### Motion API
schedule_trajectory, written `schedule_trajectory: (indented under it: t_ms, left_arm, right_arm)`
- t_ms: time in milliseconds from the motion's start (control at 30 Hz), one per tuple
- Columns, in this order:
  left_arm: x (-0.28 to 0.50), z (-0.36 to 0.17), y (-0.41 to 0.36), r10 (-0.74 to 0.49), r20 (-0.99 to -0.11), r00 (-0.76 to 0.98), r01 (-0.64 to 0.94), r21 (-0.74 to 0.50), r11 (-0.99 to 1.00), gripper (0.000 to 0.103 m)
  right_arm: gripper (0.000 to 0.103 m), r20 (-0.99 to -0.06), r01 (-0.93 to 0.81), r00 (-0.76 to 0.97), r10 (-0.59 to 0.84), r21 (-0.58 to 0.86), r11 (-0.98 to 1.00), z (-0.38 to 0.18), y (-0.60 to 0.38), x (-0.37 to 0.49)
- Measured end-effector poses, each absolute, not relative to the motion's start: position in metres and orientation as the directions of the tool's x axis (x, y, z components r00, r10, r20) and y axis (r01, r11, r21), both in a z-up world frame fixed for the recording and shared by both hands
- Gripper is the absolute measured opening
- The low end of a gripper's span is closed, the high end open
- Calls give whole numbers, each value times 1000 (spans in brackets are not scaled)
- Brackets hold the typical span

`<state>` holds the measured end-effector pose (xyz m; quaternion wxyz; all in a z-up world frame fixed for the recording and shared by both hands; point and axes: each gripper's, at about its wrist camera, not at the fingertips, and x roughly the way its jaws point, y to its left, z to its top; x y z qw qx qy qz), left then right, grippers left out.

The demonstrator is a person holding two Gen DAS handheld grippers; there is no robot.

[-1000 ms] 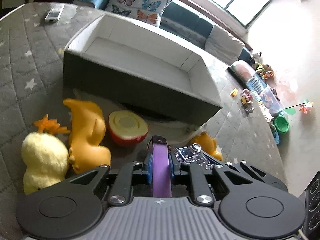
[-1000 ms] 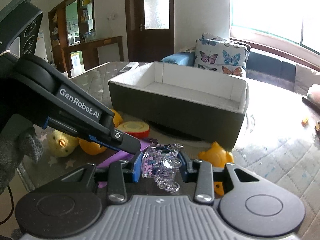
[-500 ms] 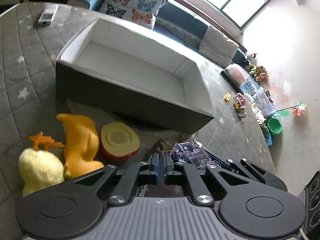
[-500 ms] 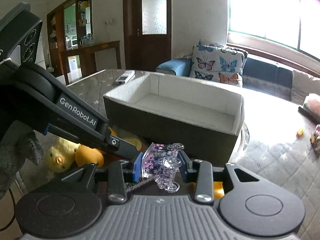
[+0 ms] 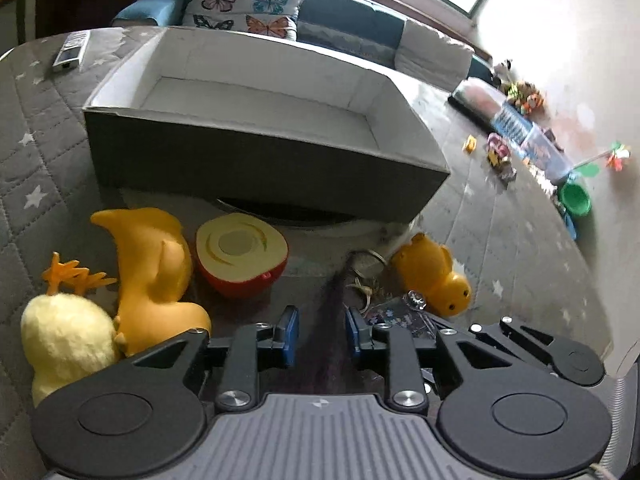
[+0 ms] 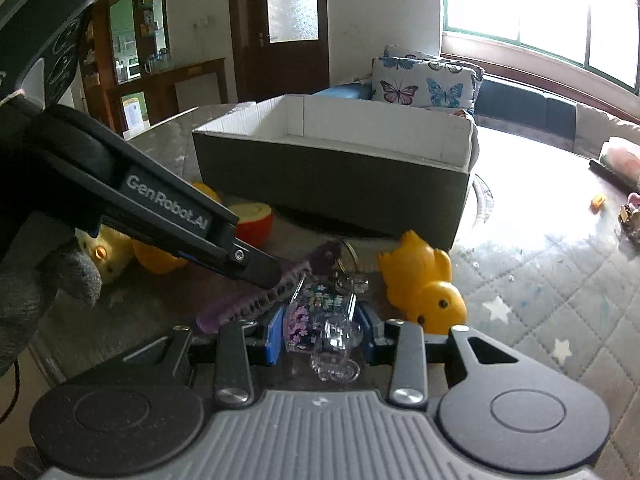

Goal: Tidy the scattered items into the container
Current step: 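Carry the strap and keychain together with both grippers over the cardboard box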

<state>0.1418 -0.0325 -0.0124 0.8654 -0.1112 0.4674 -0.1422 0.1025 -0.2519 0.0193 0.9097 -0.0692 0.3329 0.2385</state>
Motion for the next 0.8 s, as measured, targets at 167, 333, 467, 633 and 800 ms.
schedule_trajectory:
  t_ms: [167, 333, 467, 633, 800]
  left_arm:
    - [143, -16, -37, -356, -778, 517, 156, -323, 933, 28]
    - [144, -17, -37, -365, -776, 514, 156, -334, 929, 28]
    - [147, -20, -37, -371, -772, 516, 156, -341, 927, 26]
    - [149, -22, -36, -400, -762, 509, 168, -368, 914, 19]
    - [150, -26, -33, -430, -755, 495, 169, -402, 900, 3]
  right_arm:
    - [37, -644, -474, 668, 372, 17, 880, 15, -253, 101]
    - [38, -642, -465, 670, 373, 29, 885, 14, -255, 102]
    - [38, -642, -452, 673, 368, 36, 891, 13, -256, 103]
    - [38, -643, -452, 673, 366, 34, 891, 14, -255, 104]
    - [37, -642, -449, 672, 369, 42, 893, 14, -256, 104]
